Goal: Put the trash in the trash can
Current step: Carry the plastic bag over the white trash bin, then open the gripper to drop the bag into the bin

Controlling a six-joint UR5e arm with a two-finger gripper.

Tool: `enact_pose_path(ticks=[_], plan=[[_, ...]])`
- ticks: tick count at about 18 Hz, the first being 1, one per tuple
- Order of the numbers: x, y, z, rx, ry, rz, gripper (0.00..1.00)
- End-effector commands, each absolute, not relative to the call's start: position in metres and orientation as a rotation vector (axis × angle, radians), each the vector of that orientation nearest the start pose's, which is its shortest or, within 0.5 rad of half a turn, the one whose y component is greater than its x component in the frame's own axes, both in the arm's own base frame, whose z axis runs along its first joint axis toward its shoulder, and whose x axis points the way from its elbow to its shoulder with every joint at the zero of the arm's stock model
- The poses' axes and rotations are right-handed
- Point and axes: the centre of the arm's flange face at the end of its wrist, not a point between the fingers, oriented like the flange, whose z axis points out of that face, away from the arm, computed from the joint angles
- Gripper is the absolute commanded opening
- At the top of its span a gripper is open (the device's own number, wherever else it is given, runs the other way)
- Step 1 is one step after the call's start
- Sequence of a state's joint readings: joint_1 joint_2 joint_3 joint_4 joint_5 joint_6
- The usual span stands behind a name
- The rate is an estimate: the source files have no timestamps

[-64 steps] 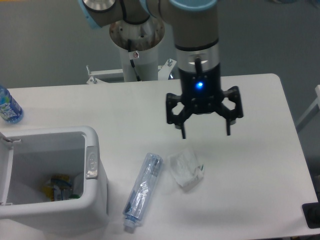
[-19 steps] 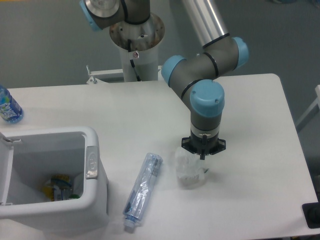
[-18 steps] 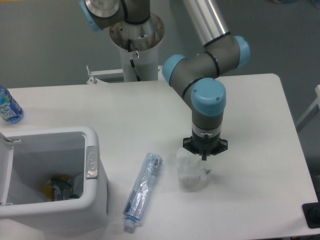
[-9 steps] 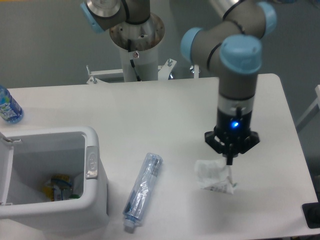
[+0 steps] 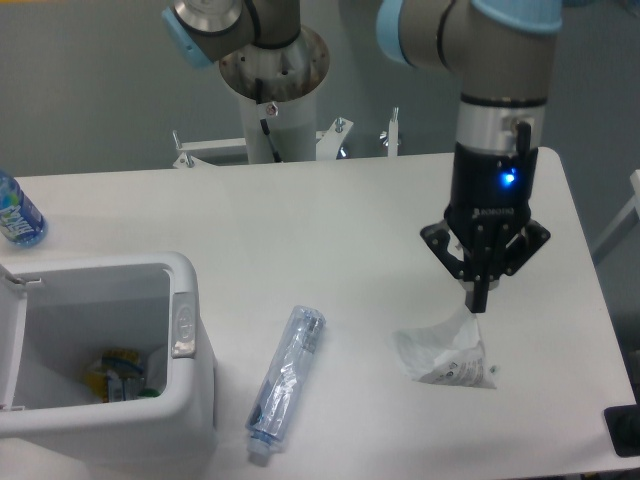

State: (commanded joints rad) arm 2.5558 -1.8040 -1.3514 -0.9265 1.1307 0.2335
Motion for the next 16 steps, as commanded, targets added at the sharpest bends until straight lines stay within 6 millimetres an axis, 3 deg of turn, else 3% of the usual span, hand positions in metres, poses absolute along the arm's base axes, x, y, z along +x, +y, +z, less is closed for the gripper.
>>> enact_pose_path(ticks=[5,8,10,11,12,13,16], plan=[[-0.309,0.546,0.586,-2.284,-0.559,-0.091,0.00],[-0.228,0.581,0.578,-2.331,-0.431,-0.177,0.00],[-0.196,0.592,0.575,-2.345,-0.407,-0.220,0.00],[-0.178,0.598,0.573,-2.353,-0.384,-0.241,0.19],[-0.165,0.602,0.566,-2.369,-0.363,-0.255,0.74],[-0.163,0.601,0.567,-2.370,-0.366,-0.251,1.00],[-0.161,0.598,0.575,-2.349,-0.420,-0.269,1.00]])
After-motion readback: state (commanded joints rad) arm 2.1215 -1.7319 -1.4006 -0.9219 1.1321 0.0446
